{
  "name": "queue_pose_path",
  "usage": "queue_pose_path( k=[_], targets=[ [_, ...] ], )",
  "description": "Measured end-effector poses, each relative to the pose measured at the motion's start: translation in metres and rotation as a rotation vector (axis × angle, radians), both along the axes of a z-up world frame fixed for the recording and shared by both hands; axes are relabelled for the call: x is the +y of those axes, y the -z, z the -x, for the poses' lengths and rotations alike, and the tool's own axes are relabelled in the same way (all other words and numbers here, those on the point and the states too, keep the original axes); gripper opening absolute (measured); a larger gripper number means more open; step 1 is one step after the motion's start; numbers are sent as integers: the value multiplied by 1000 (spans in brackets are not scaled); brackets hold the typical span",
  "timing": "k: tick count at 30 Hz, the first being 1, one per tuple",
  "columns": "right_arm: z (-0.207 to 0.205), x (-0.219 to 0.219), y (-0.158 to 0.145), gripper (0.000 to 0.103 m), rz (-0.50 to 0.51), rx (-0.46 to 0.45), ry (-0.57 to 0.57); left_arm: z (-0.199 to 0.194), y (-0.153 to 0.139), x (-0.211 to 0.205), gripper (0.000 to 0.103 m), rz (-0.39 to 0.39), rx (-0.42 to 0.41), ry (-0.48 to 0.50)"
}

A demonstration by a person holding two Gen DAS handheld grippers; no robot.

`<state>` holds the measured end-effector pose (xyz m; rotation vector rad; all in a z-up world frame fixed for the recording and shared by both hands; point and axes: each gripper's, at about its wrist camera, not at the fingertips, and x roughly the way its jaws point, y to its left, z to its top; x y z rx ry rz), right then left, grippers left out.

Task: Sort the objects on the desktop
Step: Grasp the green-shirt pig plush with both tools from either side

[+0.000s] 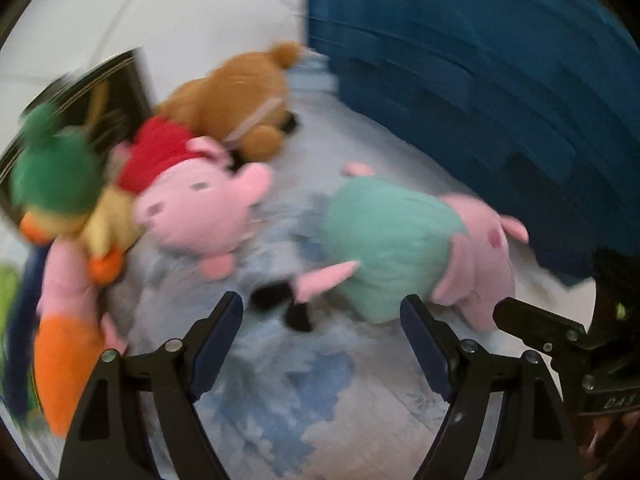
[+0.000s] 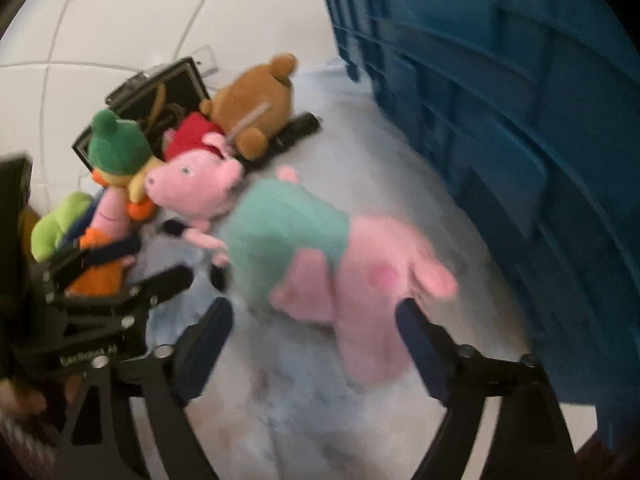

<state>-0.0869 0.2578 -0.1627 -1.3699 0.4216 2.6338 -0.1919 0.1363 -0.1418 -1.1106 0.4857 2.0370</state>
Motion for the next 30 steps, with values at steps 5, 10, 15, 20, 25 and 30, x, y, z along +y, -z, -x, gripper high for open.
queue_pose_path(
  k=[5, 10, 15, 20, 25, 30],
  targets=[
    [-6, 16, 14, 96, -9, -23, 30, -6, 13, 27, 81, 60, 17, 174],
    [5, 28, 34, 96, -40, -69, 34, 0, 31, 44, 81, 112, -13, 246],
    [21, 36, 58, 94, -55, -114, -5, 3, 45, 58, 81, 146, -1, 285],
    [27, 36, 64, 66, -70, -103, -55, 5, 53, 64, 81, 117, -12, 336],
    [25, 31, 58, 63, -91, -85, -75, 0, 47, 56, 78, 90, 16, 329],
    [19, 16, 39, 63, -115, -40, -110, -6, 20, 34, 78, 58, 63, 285]
  ],
)
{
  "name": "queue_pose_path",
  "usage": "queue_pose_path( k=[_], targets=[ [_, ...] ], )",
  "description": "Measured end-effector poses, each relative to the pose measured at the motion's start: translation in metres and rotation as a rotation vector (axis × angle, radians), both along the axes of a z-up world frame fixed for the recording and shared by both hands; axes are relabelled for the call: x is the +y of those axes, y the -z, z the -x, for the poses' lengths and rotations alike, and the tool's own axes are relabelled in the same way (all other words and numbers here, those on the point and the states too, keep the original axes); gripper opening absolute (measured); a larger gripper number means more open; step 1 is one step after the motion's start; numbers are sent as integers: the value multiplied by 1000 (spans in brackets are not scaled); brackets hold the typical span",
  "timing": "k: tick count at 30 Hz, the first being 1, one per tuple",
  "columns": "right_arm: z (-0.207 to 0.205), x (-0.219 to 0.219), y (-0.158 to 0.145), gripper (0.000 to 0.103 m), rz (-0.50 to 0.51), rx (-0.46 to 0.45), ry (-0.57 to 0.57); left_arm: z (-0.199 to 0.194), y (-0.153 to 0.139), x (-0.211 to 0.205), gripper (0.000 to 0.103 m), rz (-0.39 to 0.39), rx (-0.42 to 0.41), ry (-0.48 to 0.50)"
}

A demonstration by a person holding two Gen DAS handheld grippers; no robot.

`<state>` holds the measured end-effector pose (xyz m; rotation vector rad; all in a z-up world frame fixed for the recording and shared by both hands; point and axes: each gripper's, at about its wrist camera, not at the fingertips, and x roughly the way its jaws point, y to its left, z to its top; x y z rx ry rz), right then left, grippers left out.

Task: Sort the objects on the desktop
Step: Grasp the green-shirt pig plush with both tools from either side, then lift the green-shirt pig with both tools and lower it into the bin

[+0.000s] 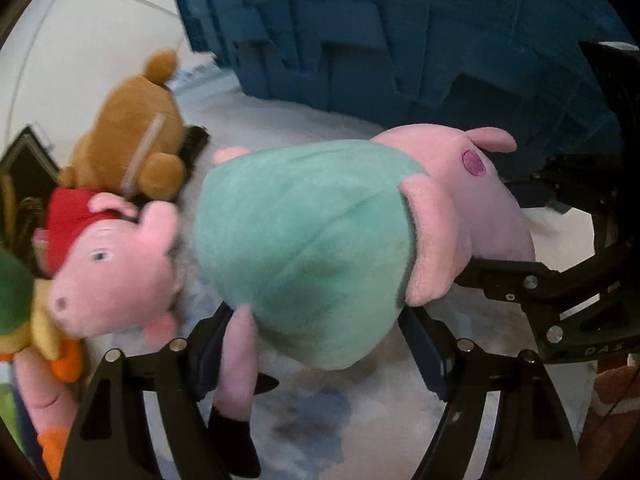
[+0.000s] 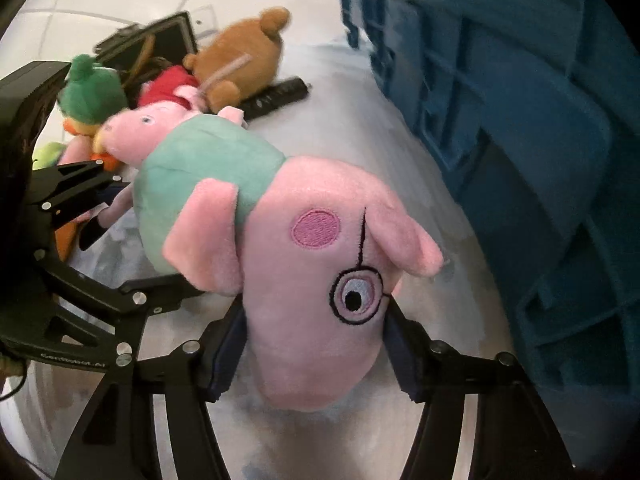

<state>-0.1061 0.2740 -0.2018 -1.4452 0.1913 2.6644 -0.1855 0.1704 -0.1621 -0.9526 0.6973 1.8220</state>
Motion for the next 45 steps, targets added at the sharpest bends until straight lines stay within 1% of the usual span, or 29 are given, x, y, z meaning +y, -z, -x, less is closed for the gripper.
queue_pose_path(
  k=[3, 6, 13, 16, 17, 21, 23, 25, 28, 31, 34, 36, 38, 41, 43, 45],
  targets=[
    [-3, -9, -20, 63, -9, 40, -29, -5, -23, -16, 78, -35, 37, -32],
    [-6, -20, -46, 63, -26, 85, -66, -12, -51, -32, 78, -79, 80, -68],
    [-24, -40, -119, 63, -71, 205, -124, -38, -123, -61, 78, -197, 207, -131],
    [-38, -44, -155, 63, -100, 268, -138, -54, -155, -68, 78, -247, 258, -140],
    [-43, -44, -165, 63, -111, 286, -139, -61, -170, -68, 78, -275, 281, -139],
    [-67, -39, -209, 63, -157, 366, -126, -82, -212, -59, 78, -347, 342, -119],
    [-80, -28, -231, 63, -165, 398, -107, -92, -231, -47, 78, -378, 369, -98],
    [-92, -16, -248, 63, -172, 424, -85, -101, -247, -34, 78, -406, 379, -79],
    [-110, 9, -272, 63, -203, 461, -44, -115, -269, 3, 78, -440, 392, -33],
    [-125, 37, -288, 63, -232, 477, 6, -130, -282, 44, 78, -457, 394, 10],
    [-139, 76, -300, 63, -238, 475, 64, -136, -288, 84, 78, -454, 364, 35],
    [-146, 101, -301, 63, -233, 465, 92, -138, -288, 116, 78, -435, 337, 47],
    [-149, 130, -298, 64, -214, 442, 120, -142, -285, 146, 78, -398, 317, 54],
    [-155, 173, -290, 64, -162, 400, 153, -144, -277, 181, 78, -339, 285, 52],
    [-157, 198, -281, 66, -134, 370, 171, -150, -276, 193, 78, -320, 293, 41],
    [-155, 213, -272, 67, -124, 341, 184, -155, -275, 202, 78, -298, 286, 30]
  ],
)
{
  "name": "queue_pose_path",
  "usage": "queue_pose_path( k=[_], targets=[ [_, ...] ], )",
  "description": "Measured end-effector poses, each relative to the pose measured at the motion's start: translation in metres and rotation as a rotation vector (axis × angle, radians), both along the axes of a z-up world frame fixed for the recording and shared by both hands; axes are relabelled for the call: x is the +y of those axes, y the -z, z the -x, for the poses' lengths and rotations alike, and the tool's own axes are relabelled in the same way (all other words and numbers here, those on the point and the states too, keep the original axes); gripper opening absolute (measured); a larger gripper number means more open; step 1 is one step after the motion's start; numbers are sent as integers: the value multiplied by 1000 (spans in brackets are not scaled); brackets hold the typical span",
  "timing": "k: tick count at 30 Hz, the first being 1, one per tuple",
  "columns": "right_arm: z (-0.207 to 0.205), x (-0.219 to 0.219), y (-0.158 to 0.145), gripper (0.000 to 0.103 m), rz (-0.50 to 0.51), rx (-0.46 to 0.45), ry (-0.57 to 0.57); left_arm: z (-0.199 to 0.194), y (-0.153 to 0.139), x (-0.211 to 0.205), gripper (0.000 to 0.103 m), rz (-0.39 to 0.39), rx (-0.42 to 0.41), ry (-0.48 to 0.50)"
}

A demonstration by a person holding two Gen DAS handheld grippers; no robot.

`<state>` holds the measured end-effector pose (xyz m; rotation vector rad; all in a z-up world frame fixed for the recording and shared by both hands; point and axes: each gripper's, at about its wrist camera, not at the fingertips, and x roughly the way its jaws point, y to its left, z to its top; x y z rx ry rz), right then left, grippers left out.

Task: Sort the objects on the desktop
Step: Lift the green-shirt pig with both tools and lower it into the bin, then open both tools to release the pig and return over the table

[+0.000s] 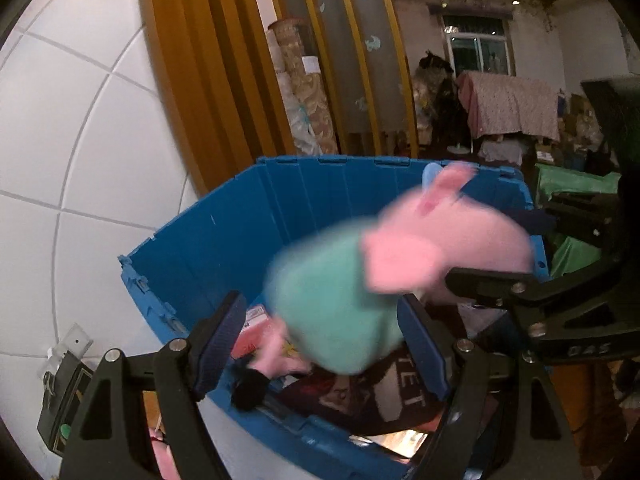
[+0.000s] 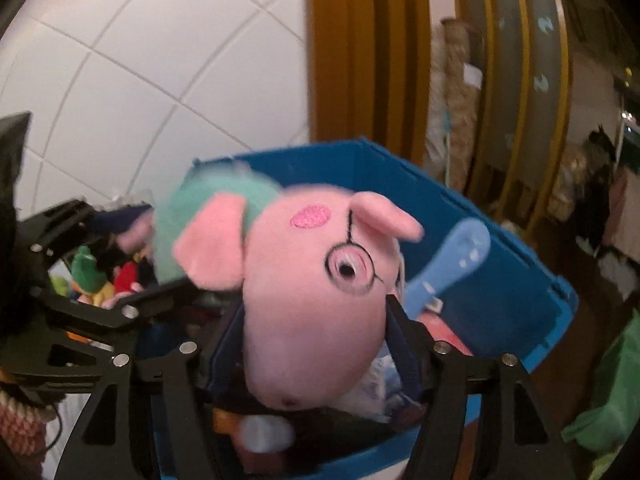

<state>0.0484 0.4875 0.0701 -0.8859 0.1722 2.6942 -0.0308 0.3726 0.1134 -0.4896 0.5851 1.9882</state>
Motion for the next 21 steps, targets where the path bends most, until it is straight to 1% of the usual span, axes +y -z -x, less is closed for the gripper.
queue_pose_path(
  k=[3, 5, 7, 8, 10, 11, 15, 18, 20, 21],
  targets=[
    [1, 13, 6, 68, 18, -22, 0, -8, -2, 5, 78, 19, 7, -26],
    [4, 23, 12, 75, 27, -32, 0, -15, -2, 5, 78, 27, 8, -44],
    [2, 27, 15, 87, 27, -34, 2, -14, 0, 1, 78, 27, 4, -69],
    [3, 27, 15, 90, 26, -33, 2, -17, 1, -1, 78, 23, 2, -80],
    [2, 23, 15, 102, 20, -32, 11, -14, 2, -10, 78, 8, -4, -110],
    [0, 20, 14, 103, 16, -29, 14, -13, 2, -16, 78, -4, -7, -125],
    [-5, 8, 7, 103, -2, -3, 6, -11, -1, -50, 78, -71, -15, -204],
    [-4, -8, -2, 103, -15, 26, -20, -7, -1, -80, 82, -124, -17, -263],
    [-4, -25, -11, 103, -30, 53, -48, -1, 0, -107, 88, -156, -22, -322],
    [-4, -34, -15, 103, -37, 66, -61, 1, 1, -117, 89, -165, -21, -347]
  ],
)
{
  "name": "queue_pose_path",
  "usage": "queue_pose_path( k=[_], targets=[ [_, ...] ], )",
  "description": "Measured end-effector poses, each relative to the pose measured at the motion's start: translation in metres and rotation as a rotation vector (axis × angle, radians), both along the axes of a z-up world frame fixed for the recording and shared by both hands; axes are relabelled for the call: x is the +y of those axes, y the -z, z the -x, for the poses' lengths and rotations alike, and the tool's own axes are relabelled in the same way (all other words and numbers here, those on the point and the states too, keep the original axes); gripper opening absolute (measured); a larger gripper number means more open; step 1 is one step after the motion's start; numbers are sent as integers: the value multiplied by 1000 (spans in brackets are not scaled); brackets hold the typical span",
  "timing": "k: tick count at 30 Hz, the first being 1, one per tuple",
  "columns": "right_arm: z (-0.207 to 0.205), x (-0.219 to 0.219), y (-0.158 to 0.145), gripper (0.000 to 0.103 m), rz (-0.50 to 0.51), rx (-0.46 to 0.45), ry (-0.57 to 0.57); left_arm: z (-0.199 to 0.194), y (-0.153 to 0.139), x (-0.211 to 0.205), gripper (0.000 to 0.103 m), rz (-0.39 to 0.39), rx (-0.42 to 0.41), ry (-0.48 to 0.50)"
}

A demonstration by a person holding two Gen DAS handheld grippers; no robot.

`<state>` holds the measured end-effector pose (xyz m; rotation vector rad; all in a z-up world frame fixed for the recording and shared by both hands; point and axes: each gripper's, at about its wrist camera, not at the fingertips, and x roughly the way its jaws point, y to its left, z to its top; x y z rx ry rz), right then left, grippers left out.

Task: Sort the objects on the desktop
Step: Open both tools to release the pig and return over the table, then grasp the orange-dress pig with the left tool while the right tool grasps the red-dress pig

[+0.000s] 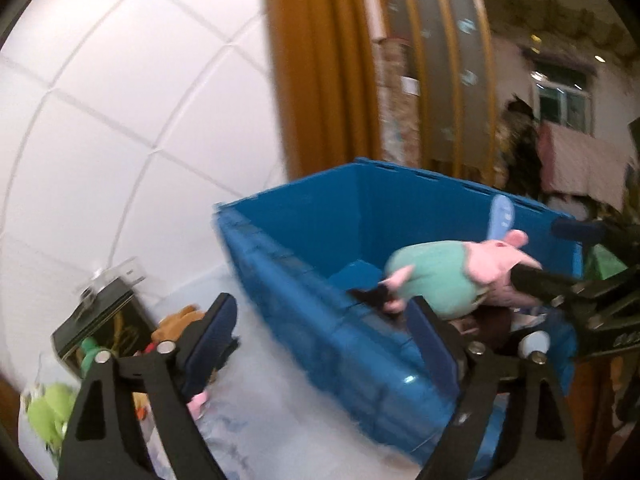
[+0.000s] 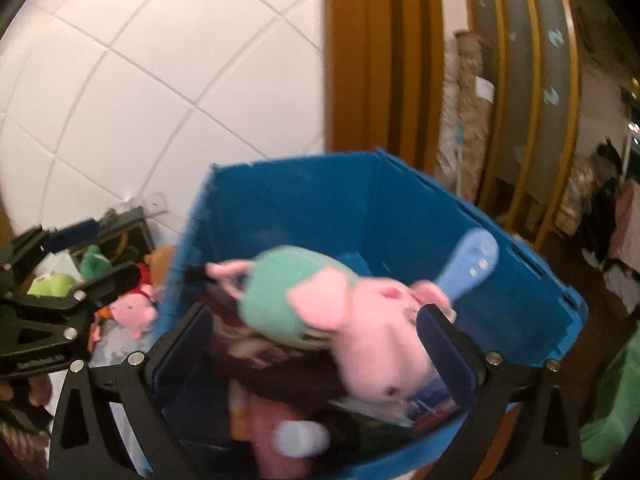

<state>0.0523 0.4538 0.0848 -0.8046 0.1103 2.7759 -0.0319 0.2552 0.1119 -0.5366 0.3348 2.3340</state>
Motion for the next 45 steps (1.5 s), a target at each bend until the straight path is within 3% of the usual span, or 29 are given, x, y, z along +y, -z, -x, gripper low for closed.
queue_pose_path(
  k=[9, 16, 23, 34, 38, 45],
  targets=[
    [27, -94, -28, 103, -30, 108, -219, 39, 30, -122, 89, -42, -66, -255],
    [86, -161, -2, 103, 5, 33, -371, 76, 73, -216, 89, -15, -168, -455],
    [161, -197, 48, 103, 53, -106, -399, 125, 117, -288, 89, 6, -279, -616],
    [268, -227, 136, 103, 79, -343, -408, 212, 201, -318, 89, 70, -465, -673],
    [291, -245, 171, 103, 88, -417, -443, 237, 239, -313, 89, 109, -550, -659],
    [321, -265, 214, 103, 91, -511, -476, 269, 272, -308, 89, 164, -608, -660]
  ],
)
